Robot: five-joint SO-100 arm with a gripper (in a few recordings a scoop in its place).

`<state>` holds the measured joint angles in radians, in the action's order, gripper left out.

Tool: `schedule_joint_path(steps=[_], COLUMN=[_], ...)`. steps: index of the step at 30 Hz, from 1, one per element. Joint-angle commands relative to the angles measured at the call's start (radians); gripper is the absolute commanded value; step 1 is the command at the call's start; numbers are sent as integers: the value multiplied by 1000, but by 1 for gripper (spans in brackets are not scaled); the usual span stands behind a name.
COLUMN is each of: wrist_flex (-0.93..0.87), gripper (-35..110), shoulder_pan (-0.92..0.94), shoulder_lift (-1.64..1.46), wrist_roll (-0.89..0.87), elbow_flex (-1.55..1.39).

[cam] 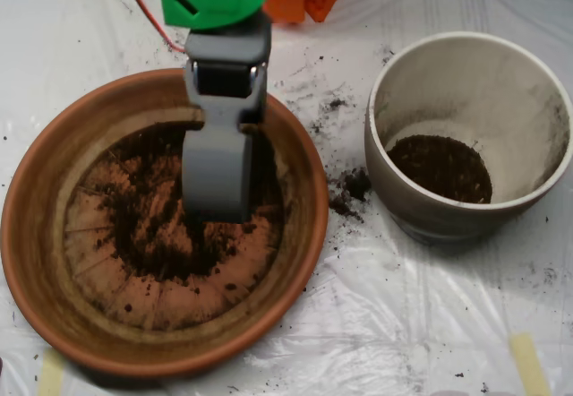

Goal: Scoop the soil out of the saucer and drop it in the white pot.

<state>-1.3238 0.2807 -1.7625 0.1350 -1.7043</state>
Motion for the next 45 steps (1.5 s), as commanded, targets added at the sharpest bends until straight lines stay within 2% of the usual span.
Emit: schedule_joint_path(steps=[1,10,19,30,39,45], wrist_flex=[89,127,-25,-69,-120,-94], gripper=[49,49,51,55,49,35], shoulder_pan=[86,147,229,196,170,184], shoulder_lift=[-5,173,557,690,795,759], wrist_roll=[75,201,124,183,233,275], elbow_flex=[-75,-34,397,526,575,508])
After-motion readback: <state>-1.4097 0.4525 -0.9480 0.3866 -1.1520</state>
